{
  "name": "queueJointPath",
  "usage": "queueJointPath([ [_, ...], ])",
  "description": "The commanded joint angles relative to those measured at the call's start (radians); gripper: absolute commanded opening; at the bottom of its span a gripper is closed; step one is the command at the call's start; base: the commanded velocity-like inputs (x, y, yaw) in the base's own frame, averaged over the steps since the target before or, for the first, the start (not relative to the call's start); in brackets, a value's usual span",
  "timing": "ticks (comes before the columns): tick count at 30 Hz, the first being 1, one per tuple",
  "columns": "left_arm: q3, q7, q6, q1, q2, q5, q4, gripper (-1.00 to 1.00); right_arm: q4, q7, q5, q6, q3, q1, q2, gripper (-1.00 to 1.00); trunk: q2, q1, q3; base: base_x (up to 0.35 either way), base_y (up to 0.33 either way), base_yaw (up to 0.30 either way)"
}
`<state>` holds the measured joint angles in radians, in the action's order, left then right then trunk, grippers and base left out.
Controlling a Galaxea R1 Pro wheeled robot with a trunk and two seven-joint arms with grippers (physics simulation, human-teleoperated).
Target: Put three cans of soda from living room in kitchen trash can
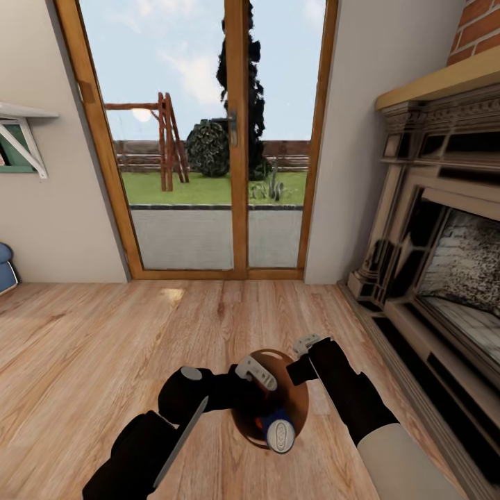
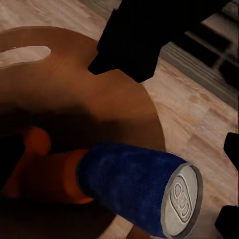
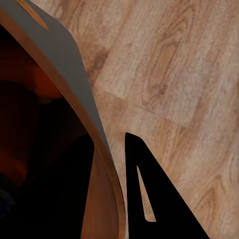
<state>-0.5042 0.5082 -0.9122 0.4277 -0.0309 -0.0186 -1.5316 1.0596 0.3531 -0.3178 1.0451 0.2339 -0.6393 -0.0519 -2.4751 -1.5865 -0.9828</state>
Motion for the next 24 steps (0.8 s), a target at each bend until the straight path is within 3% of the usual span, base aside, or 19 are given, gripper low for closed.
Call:
queueJointPath([
  [1, 0.001, 0.01, 0.0, -0.001, 0.0, 0.0, -0.013, 1.0, 0.0, 0.001, 0.019, 0.002, 0.0, 0.0, 0.0, -1.0, 0.0, 0.0, 0.0, 0.0, 0.0, 0.0],
  [6, 0.011, 0.112, 0.002, -0.005, 0.017, 0.002, -0.049, 1.0, 0.0, 0.001, 0.02, 0.002, -0.002, 0.0, 0.0, -1.0, 0.0, 0.0, 0.0, 0.0, 0.0, 0.0],
  [9, 0.042, 0.193, 0.008, -0.009, 0.066, 0.003, -0.057, 1.0, 0.0, 0.001, 0.02, 0.002, -0.004, 0.0, 0.001, -1.0, 0.0, 0.0, 0.0, 0.0, 0.0, 0.0],
  [10, 0.085, 0.236, 0.02, -0.01, 0.091, 0.003, -0.059, 1.0, 0.0, 0.001, 0.021, 0.002, -0.006, 0.0, 0.001, -1.0, 0.0, 0.0, 0.0, 0.0, 0.0, 0.0],
  [11, 0.15, 0.285, 0.036, -0.011, 0.11, 0.004, -0.06, 1.0, 0.0, 0.001, 0.021, 0.002, -0.007, 0.0, 0.002, -1.0, 0.0, 0.0, 0.0, 0.0, 0.0, 0.0],
  [12, 0.189, 0.314, 0.045, -0.011, 0.117, 0.003, -0.06, 1.0, 0.0, 0.001, 0.021, 0.002, -0.008, 0.0, 0.003, -1.0, 0.0, 0.0, 0.0, 0.0, 0.0, 0.0],
  [13, 0.278, 0.379, 0.061, -0.012, 0.128, 0.003, -0.06, 1.0, 0.0, 0.001, 0.021, 0.002, -0.01, 0.0, 0.005, -1.0, 0.0, 0.0, 0.0, 0.0, 0.0, 0.0],
  [17, 0.471, 0.505, 0.088, -0.014, 0.152, 0.002, -0.061, 1.0, 0.0, 0.001, 0.022, 0.002, -0.013, 0.0, 0.008, -1.0, 0.0, 0.0, 0.0, 0.0, 0.0, 0.0],
  [18, 0.562, 0.545, 0.101, -0.014, 0.164, 0.001, -0.061, 1.0, 0.0, 0.001, 0.022, 0.002, -0.013, 0.0, 0.01, -1.0, 0.0, 0.0, 0.0, 0.0, 0.0, 0.0],
  [19, 0.605, 0.559, 0.108, -0.015, 0.168, 0.001, -0.061, 1.0, 0.0, 0.001, 0.022, 0.002, -0.014, 0.0, 0.01, -1.0, 0.0, 0.0, 0.0, 0.0, 0.0, 0.0],
  [20, 0.684, 0.578, 0.119, -0.015, 0.175, 0.0, -0.061, 1.0, 0.0, 0.001, 0.022, 0.002, -0.014, 0.0, 0.011, -1.0, 0.0, 0.0, 0.0, 0.0, 0.0, 0.0],
  [21, 0.799, 0.592, 0.13, -0.016, 0.18, -0.002, -0.061, 1.0, 0.0, 0.001, 0.022, 0.002, -0.014, 0.001, 0.012, -1.0, 0.0, 0.0, 0.0, 0.0, 0.0, 0.0],
  [24, 0.906, 0.594, 0.135, -0.016, 0.179, -0.003, -0.061, 1.0, 0.0, 0.001, 0.022, 0.002, -0.014, 0.001, 0.013, -1.0, 0.0, 0.0, 0.0, 0.0, 0.0, 0.0],
])
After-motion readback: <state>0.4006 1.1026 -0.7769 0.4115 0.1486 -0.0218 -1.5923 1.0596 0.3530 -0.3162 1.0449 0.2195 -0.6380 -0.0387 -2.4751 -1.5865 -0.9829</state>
